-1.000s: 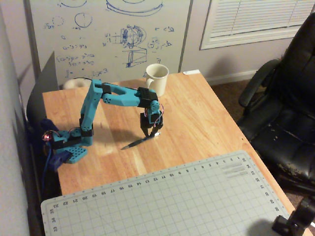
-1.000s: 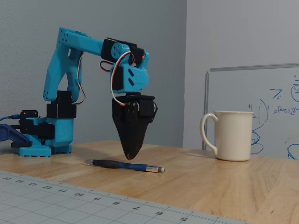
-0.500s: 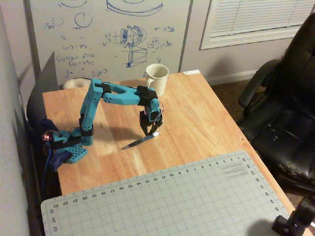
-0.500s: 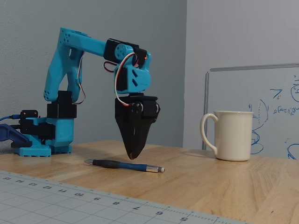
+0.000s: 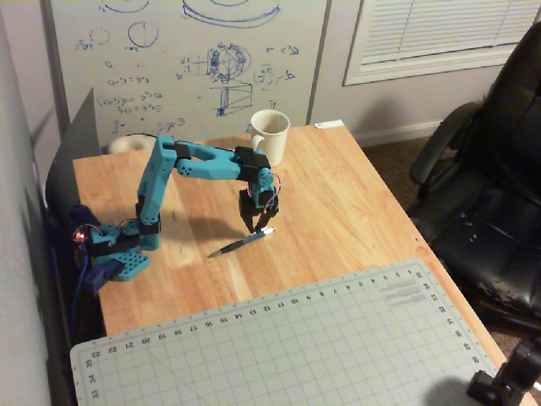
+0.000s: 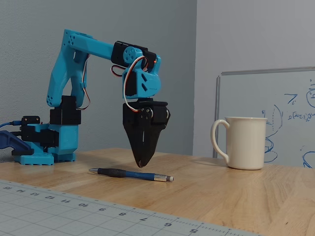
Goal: Touch the pen.
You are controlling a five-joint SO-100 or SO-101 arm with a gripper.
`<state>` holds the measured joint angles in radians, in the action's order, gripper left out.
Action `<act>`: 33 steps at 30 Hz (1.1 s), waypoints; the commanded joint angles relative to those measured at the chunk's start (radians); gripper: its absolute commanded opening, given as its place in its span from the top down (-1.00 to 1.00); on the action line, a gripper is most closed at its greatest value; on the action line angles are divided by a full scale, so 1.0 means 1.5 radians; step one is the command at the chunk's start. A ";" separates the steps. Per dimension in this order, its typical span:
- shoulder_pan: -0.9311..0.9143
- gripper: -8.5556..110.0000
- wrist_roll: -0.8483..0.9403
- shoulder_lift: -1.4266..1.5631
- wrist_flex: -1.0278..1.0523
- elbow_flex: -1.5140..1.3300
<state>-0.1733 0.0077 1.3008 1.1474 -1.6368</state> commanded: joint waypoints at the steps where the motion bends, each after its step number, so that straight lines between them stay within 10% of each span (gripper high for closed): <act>1: -0.016 0.85 -0.007 -0.006 -0.004 0.044; 33: -0.027 0.85 -0.007 -0.014 -0.004 0.056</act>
<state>-0.2056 0.0077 1.2533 1.1474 -1.6368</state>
